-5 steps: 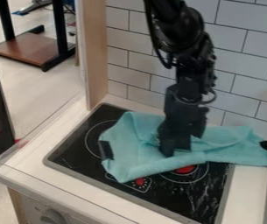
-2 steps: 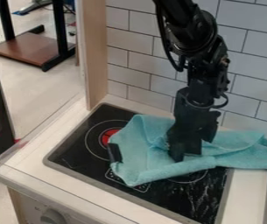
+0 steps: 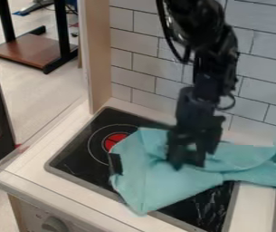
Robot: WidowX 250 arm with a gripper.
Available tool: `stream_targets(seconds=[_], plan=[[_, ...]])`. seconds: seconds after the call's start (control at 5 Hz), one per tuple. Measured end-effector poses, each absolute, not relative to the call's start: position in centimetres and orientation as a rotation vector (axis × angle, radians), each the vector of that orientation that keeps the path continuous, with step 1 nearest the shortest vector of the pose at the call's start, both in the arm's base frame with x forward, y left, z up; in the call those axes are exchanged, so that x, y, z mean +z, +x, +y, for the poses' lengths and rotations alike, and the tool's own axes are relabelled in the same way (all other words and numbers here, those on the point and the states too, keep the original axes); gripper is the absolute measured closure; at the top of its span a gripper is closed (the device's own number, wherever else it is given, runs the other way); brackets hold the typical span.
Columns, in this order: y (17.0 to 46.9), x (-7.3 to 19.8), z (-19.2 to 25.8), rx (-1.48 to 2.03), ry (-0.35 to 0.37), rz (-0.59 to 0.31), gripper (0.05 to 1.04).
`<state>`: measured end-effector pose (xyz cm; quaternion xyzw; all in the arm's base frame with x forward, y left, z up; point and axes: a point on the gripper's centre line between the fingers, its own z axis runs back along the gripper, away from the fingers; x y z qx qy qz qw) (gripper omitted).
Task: Move the cloth to the bottom right side of the burner
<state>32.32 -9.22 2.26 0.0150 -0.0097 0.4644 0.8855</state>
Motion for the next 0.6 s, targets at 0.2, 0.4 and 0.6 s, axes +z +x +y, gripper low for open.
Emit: stream_targets(seconds=[0.2, 0.4, 0.6], plan=[[31.6, 4.8, -9.1, 0.969, -0.013, -0.059, 0.085], [30.8, 7.1, -8.4, 0.987, -0.045, -0.109, 0.085], [30.3, 8.6, -8.0, 1.0, -0.08, -0.147, 0.085]])
